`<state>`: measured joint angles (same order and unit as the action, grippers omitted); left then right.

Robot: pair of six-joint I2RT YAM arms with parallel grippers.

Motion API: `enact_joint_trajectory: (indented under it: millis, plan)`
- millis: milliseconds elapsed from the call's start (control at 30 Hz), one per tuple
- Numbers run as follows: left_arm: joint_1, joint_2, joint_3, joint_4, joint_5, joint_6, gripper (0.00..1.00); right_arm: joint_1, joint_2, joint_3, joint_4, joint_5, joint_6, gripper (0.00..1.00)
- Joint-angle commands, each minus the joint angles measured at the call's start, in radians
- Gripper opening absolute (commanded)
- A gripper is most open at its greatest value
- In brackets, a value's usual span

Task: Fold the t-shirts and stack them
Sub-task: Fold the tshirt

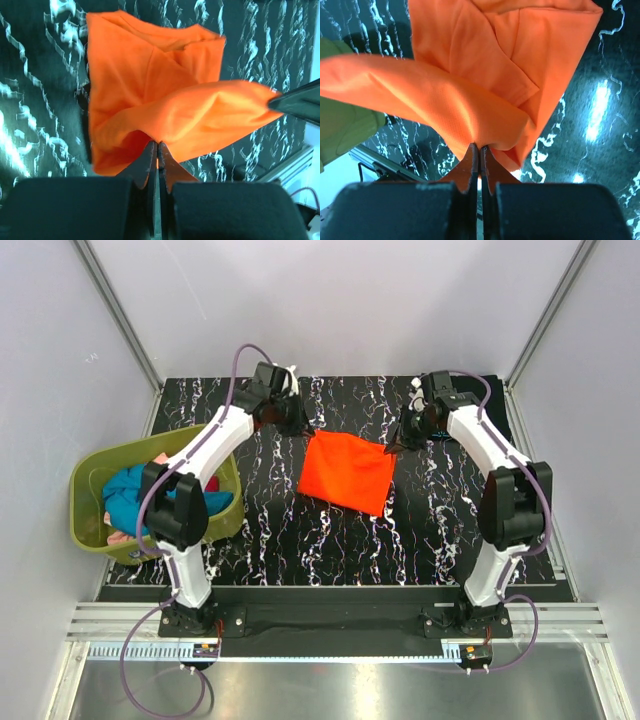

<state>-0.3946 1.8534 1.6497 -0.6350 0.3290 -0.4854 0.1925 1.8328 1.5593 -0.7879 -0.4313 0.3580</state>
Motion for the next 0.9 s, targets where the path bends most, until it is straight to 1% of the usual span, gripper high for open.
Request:
enact_joint_trajectory:
  millis: [0,33,67,100,133,167,200,233,267,300,367,400,467,567,633,667,733,767,833,867]
  plan:
    - [0.005,0.149,0.140,0.008,-0.018,0.005,0.05,-0.011,0.089,0.083,0.006,0.026,-0.030,0.00]
    - [0.008,0.185,0.174,0.008,-0.018,0.010,0.05,-0.013,0.118,0.105,0.012,0.028,-0.037,0.00]
    - [0.010,0.223,0.244,0.008,-0.012,0.013,0.06,-0.016,0.147,0.126,0.027,0.028,-0.050,0.00]
    - [0.011,0.269,0.281,0.009,0.001,0.028,0.08,-0.018,0.202,0.161,0.042,0.037,-0.054,0.00]
    - [0.014,0.311,0.321,0.015,0.013,0.037,0.08,-0.025,0.230,0.185,0.048,0.066,-0.068,0.00]
    - [0.014,0.396,0.372,0.015,0.013,0.045,0.08,-0.028,0.258,0.217,0.058,0.068,-0.080,0.00]
    - [0.014,0.433,0.454,0.023,0.037,0.050,0.07,-0.034,0.291,0.231,0.084,0.075,-0.083,0.00]
    - [0.016,0.469,0.502,0.046,0.054,0.056,0.08,-0.042,0.305,0.234,0.108,0.104,-0.077,0.00]
    - [0.014,0.504,0.542,0.055,0.059,0.059,0.08,-0.066,0.322,0.243,0.134,0.098,-0.053,0.00]
    - [0.013,0.554,0.588,0.102,0.065,0.056,0.08,-0.079,0.357,0.270,0.136,0.089,-0.048,0.00]
    - [0.013,0.595,0.616,0.156,0.102,0.044,0.08,-0.099,0.382,0.294,0.125,0.114,-0.031,0.00]
    - [0.011,0.621,0.624,0.202,0.101,0.024,0.08,-0.103,0.402,0.307,0.119,0.114,-0.031,0.00]
    - [0.010,0.647,0.642,0.233,0.084,0.004,0.08,-0.114,0.411,0.298,0.134,0.118,-0.019,0.00]
    - [0.011,0.708,0.688,0.245,0.055,-0.018,0.13,-0.119,0.447,0.324,0.124,0.103,-0.011,0.01]
    - [0.013,0.739,0.726,0.215,0.042,-0.018,0.22,-0.117,0.471,0.338,0.118,0.111,-0.005,0.02]
    - [0.013,0.738,0.739,0.206,0.021,-0.015,0.32,-0.119,0.477,0.347,0.102,0.117,-0.005,0.04]
    - [0.013,0.706,0.736,0.173,-0.034,0.004,0.47,-0.119,0.487,0.366,0.095,0.123,-0.019,0.06]
    - [0.014,0.690,0.730,0.157,-0.054,0.010,0.49,-0.120,0.487,0.369,0.092,0.126,-0.025,0.07]
    - [0.023,0.641,0.716,0.130,-0.073,0.010,0.58,-0.120,0.488,0.380,0.067,0.132,-0.039,0.16]
    - [0.026,0.620,0.704,0.114,-0.082,0.010,0.64,-0.120,0.493,0.399,0.056,0.134,-0.044,0.20]
